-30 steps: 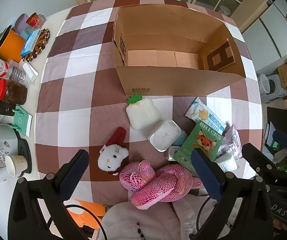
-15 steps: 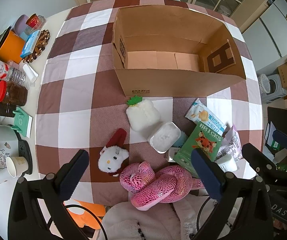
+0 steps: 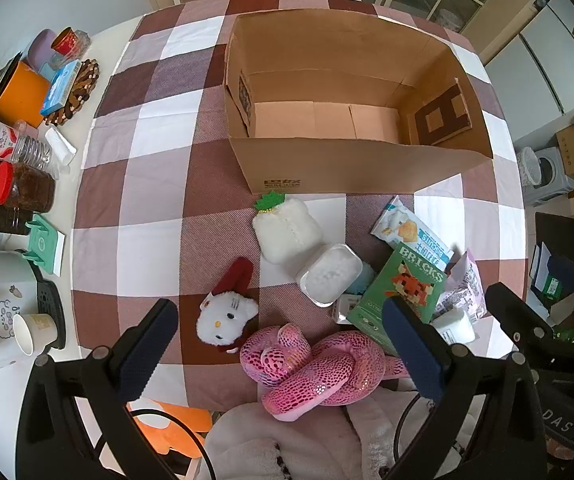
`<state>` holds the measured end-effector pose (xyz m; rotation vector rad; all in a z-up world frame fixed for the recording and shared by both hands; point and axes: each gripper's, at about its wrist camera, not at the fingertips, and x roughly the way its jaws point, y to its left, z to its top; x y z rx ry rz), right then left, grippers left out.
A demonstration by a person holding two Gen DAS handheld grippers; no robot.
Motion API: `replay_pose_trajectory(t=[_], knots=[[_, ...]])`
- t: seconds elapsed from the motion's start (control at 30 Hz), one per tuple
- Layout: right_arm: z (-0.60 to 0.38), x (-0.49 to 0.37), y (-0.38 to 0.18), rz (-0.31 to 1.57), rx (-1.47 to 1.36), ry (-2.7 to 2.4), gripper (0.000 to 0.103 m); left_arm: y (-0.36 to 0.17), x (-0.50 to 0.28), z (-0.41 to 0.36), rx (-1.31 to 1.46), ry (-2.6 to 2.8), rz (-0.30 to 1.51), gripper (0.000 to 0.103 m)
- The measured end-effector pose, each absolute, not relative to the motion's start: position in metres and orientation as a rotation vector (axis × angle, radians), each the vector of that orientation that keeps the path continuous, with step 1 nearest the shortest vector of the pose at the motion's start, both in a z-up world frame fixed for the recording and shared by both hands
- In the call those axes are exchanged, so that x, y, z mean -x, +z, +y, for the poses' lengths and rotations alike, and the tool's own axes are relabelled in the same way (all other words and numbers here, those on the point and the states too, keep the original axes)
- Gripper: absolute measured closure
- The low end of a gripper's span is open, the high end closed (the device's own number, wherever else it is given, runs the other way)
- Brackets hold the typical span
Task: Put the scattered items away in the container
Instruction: 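Reach both tools toward the items in front of the cardboard box, then grasp the green BRICKS box with right tool while left tool grasps Hello Kitty plush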
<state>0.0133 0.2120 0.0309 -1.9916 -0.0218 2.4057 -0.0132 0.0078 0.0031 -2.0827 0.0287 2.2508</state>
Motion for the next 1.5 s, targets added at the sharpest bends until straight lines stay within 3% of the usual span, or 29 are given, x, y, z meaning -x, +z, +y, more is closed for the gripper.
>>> replay_pose_trajectory(t=[0.63, 0.87, 0.97, 1.33, 1.5], knots=[[0.211, -0.02, 0.031, 0.002, 1.993, 2.501, 0.01, -0.002, 0.01, 0.012, 2.078, 2.235, 0.017, 0.0], [0.243, -0.03, 0.014, -0.007, 1.981, 2.436, 0.01, -0.022, 0.005, -0.018, 2.104, 2.281, 0.025, 0.0], [0.266, -0.037, 0.0, 0.136, 2.001, 2.368, 0.01, -0.039, -0.001, -0.046, 2.157, 2.297, -0.015, 0.0], [0.278, -0.045, -0.094, 1.003, 2.292, 2.096, 0.01, -0.114, -0.026, -0.073, 2.152, 2.237, -0.132, 0.001], [0.277, -0.051, -0.131, 1.195, 2.319, 1.891, 0.01, -0.126, -0.025, -0.065, 2.07, 2.238, -0.105, 0.006]])
